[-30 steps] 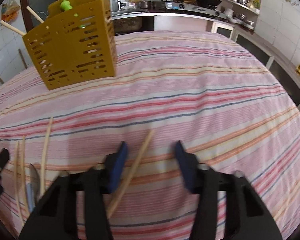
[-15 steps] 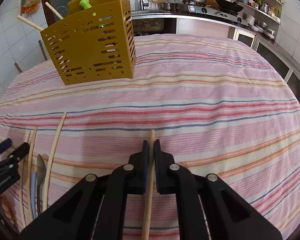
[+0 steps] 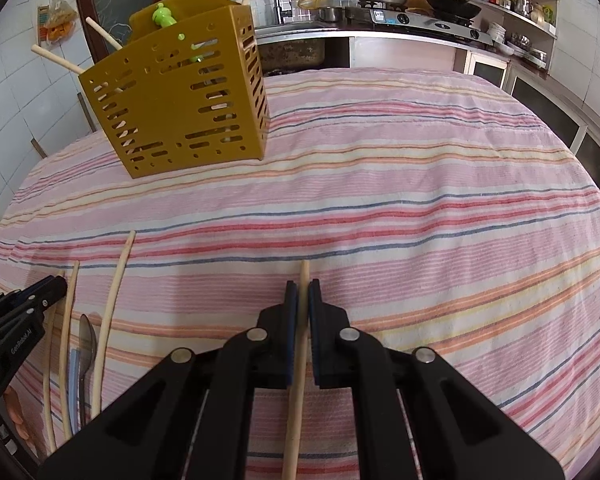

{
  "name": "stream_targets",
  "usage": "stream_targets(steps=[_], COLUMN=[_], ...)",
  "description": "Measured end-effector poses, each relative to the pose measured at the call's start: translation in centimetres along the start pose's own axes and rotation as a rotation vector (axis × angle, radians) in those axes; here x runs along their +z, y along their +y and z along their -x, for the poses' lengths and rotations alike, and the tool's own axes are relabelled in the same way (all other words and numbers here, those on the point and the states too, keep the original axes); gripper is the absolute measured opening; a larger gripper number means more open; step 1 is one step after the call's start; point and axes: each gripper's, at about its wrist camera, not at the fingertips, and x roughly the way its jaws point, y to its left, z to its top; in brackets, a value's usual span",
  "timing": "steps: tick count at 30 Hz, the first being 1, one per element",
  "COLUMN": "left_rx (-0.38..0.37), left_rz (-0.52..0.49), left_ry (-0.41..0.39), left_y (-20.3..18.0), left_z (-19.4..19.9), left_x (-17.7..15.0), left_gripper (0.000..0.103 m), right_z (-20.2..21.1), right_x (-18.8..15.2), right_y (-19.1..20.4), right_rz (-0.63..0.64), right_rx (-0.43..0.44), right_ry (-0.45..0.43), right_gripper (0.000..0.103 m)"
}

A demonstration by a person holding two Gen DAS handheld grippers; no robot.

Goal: Organize utensils
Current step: 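Grasp a chopstick with the right tool while the left tool grasps another chopstick, then carry both held chopsticks up to the yellow basket and lower them in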

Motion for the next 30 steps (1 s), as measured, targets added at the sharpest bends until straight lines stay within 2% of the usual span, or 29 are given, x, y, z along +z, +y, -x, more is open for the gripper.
stream_targets(steps=[5,10,22,28,30], left_rx=[-0.009,-0.018,-0.020,-0.001,-0.010], left_rz=[0.012,0.015,0.005,-0.001,0.013], left_ry=[-0.059,-0.135,-0.436,-0.535,-0.545], left_y=[0.2,0.2,2.0,2.7,3.0], left_z=[1.2,3.8,13.5,16.8,17.1], left_x=[-0.2,-0.3,-1.8,-3.8,-4.2], left_gripper=[0.007,0.007,0.007,0.007,0.007], right_z=[1.2,3.8,12.2,15.7,16.4], right_x=[0.3,0.5,0.2,-1.2,-1.7], right_y=[0.1,0.4,0.9,1.2,1.4], right_rz=[-0.009,-0.013,0.003,0.027,0.037], right_rx=[0.008,0.030,0.083,0.103,0.104], right_ry=[-0.039,-0.118,-0.407,-0.523,-0.548], right_gripper=[0.006,0.006,0.006,0.006,0.006])
